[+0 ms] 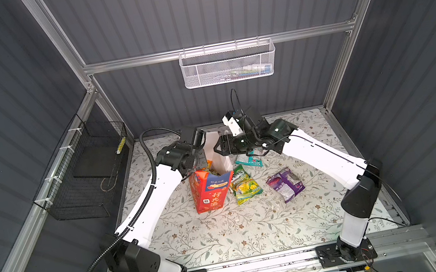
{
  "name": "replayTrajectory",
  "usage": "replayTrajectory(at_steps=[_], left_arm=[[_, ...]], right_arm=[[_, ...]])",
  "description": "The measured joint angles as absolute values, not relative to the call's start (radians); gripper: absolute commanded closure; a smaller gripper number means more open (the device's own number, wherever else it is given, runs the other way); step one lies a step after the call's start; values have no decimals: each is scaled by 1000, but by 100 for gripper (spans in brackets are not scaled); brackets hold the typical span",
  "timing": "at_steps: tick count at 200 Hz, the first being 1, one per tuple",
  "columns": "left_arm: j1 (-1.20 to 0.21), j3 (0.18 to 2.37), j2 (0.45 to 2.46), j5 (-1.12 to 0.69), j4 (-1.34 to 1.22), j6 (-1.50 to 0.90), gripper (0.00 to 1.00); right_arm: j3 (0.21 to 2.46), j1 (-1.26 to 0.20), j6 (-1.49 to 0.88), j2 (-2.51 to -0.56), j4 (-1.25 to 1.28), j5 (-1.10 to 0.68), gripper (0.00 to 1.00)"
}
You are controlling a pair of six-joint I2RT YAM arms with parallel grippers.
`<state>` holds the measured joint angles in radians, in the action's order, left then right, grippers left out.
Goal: Place the snacks into the paper bag
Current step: Place the paper bag at the center of the table.
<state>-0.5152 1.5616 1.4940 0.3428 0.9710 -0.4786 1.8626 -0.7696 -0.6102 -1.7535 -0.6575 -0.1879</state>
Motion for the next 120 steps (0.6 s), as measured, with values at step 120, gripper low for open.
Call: replayTrajectory(at_steps=[120], left_arm=[[-509,1358,1308,382,867,-460,70]], right_arm=[[1185,-491,-570,-1120,-608,-9,1]])
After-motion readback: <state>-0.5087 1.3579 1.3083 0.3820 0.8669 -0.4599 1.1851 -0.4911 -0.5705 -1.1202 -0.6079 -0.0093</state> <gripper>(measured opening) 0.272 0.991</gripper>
